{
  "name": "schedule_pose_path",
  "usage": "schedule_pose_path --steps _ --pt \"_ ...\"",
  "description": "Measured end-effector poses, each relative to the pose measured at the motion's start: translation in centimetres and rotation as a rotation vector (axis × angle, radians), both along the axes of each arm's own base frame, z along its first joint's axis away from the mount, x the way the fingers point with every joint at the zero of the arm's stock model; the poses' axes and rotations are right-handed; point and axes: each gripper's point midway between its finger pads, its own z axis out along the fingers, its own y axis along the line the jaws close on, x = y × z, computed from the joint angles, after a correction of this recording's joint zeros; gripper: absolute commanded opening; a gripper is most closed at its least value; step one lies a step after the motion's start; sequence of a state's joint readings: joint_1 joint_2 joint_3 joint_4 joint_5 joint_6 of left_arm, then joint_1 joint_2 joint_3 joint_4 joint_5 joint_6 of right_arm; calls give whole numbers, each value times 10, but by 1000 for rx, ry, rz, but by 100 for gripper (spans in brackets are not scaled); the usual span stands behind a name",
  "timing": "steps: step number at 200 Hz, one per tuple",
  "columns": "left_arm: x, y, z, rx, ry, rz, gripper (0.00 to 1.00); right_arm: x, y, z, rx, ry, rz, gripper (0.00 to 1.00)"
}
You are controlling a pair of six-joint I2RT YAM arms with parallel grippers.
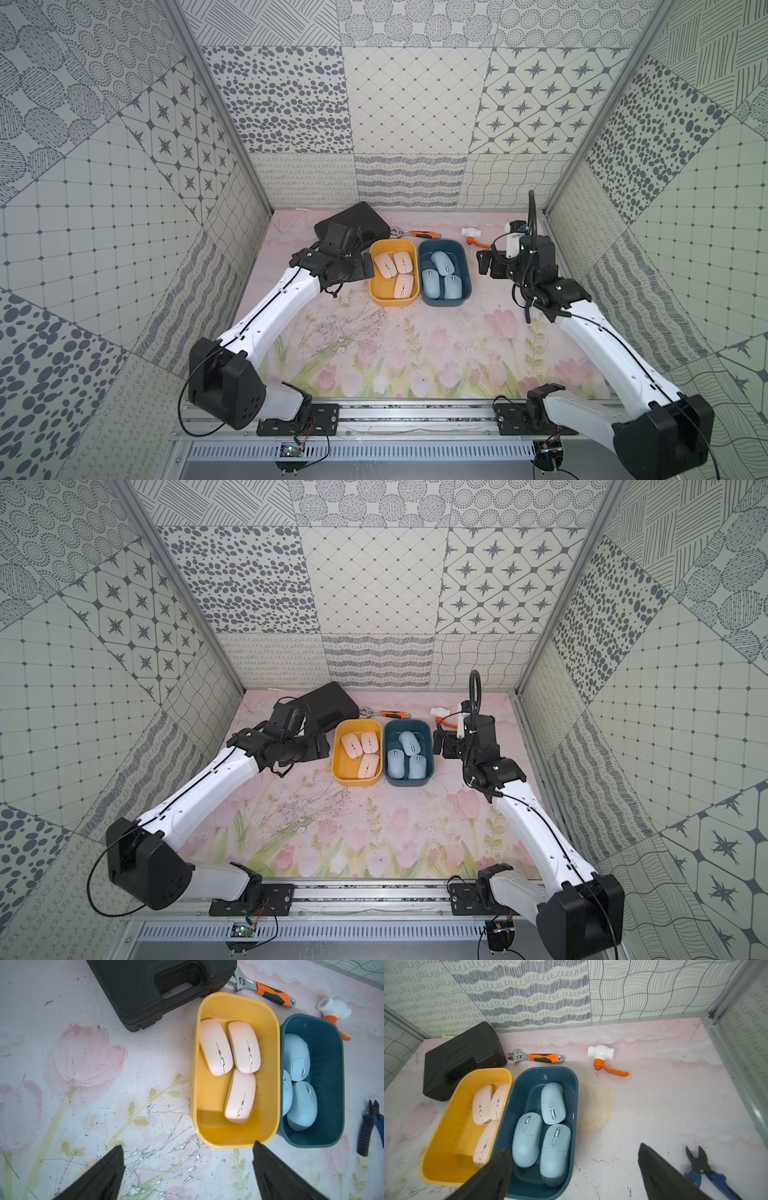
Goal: Place the mice by color into the storage box
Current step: Reset both arms
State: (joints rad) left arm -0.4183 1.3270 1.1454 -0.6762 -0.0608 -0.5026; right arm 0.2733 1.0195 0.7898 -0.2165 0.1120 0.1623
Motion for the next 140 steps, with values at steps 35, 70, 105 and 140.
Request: schedule_pose_path --steps 35,70,105,140 --pt "-6 35 -19 14 -70 35 80 -4 -25 -40 -141 -104 -75 99" --pt "10 71 -45 46 -95 109 100 15 -37 -75 -221 -118 -136 99" --pt "15 88 -78 108 -157 108 99 24 -56 -110 -240 -70 -178 99" --pt "21 105 -104 147 -223 99 99 37 -82 -122 -195 -77 -243 99"
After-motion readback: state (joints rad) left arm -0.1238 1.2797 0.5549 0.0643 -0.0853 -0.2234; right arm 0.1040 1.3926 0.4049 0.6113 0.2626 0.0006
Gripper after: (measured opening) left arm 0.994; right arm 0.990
